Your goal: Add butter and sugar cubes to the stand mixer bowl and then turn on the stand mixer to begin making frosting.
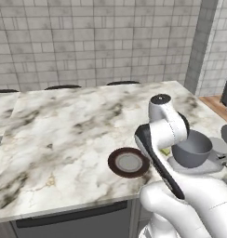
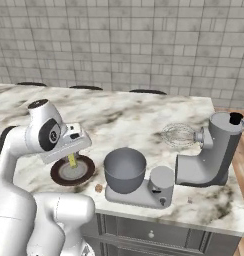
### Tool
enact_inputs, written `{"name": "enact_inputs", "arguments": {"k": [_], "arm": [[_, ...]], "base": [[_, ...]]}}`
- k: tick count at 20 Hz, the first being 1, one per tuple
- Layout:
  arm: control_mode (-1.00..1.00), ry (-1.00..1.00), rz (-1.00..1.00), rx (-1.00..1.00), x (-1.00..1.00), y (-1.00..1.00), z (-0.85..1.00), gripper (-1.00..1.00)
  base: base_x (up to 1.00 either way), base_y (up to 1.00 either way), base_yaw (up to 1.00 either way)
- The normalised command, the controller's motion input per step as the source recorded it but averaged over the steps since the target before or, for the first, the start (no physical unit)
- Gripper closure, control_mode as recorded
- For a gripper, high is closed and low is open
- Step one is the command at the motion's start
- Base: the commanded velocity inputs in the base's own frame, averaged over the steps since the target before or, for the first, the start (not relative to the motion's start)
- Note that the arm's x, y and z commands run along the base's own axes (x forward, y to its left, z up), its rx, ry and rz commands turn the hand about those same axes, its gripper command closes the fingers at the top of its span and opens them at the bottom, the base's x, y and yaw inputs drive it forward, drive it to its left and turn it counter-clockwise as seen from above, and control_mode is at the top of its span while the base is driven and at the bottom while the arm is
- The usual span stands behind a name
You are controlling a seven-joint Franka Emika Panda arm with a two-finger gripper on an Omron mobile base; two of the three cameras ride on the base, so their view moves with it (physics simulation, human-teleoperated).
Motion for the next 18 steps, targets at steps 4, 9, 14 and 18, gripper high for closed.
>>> {"name": "enact_inputs", "arguments": {"k": [4,9,14,18], "arm": [[-1.00,0.00,-0.08,0.00,0.00,-0.59,0.69,1.00],[-1.00,0.06,-0.05,0.01,0.03,-0.64,0.34,1.00],[-1.00,0.10,-0.01,0.07,0.22,-0.62,0.00,1.00],[-1.00,0.09,0.00,0.07,0.31,-0.58,-0.12,1.00]], "base": [[0.00,0.00,0.00],[0.00,0.00,0.00],[0.00,0.00,0.00],[0.00,0.00,0.00]]}}
